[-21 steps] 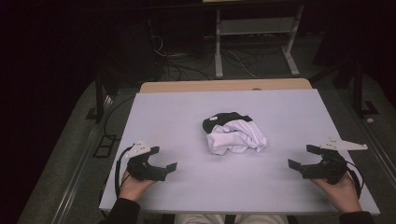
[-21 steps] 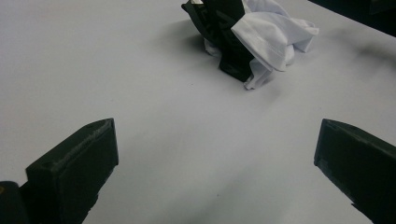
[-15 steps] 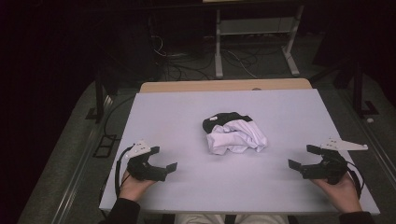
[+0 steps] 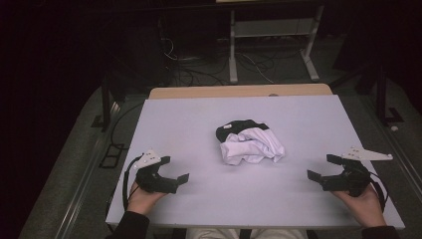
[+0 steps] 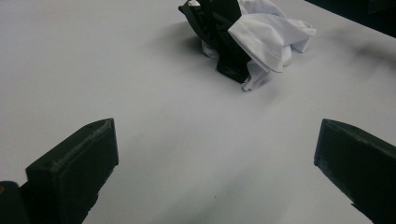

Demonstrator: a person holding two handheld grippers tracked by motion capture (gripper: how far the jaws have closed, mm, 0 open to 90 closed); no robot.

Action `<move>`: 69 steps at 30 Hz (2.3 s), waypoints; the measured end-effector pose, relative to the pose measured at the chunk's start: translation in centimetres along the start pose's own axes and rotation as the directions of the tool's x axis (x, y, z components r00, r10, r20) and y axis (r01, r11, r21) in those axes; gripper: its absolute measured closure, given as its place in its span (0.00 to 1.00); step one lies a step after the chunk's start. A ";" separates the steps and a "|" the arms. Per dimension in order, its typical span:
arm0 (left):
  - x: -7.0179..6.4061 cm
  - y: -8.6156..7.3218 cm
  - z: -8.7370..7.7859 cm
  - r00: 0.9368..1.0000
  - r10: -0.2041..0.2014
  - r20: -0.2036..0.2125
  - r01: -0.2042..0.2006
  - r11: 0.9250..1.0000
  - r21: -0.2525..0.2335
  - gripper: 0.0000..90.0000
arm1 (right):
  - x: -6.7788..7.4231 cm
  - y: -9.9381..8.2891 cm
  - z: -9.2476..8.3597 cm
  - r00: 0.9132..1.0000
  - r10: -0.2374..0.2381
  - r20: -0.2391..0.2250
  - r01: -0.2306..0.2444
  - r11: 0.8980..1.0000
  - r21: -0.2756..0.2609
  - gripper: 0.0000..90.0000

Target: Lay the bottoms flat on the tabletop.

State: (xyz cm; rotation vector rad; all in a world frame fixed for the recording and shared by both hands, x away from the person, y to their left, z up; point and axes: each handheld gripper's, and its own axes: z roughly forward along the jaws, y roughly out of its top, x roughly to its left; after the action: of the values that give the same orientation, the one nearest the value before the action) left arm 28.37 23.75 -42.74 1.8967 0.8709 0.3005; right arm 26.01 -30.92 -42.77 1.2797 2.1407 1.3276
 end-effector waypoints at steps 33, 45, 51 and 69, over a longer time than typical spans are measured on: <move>-1.2 2.5 -0.3 0.998 0.058 -0.005 -0.058 0.998 -0.018 0.00 | 1.4 3.1 -0.1 0.998 -0.065 -0.006 0.065 0.998 -0.008 0.00; -0.8 4.7 -0.4 0.996 0.092 -0.001 -0.092 0.996 -0.013 0.00 | 2.3 5.7 0.9 0.993 -0.114 -0.032 0.114 0.993 0.002 0.00; -0.7 5.8 -0.3 0.995 0.103 0.004 -0.103 0.995 -0.011 0.00 | 2.0 6.3 1.3 0.994 -0.101 -0.049 0.101 0.995 0.001 0.00; -0.4 8.8 1.0 0.992 0.124 0.002 -0.124 0.992 -0.007 0.00 | 0.6 8.6 1.9 0.994 -0.081 -0.068 0.082 0.997 0.009 0.00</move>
State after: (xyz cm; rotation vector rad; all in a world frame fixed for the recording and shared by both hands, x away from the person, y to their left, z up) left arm 32.53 20.51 -35.55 1.9480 0.7503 0.3765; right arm 31.40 -27.89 -36.48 1.1543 2.2249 1.3447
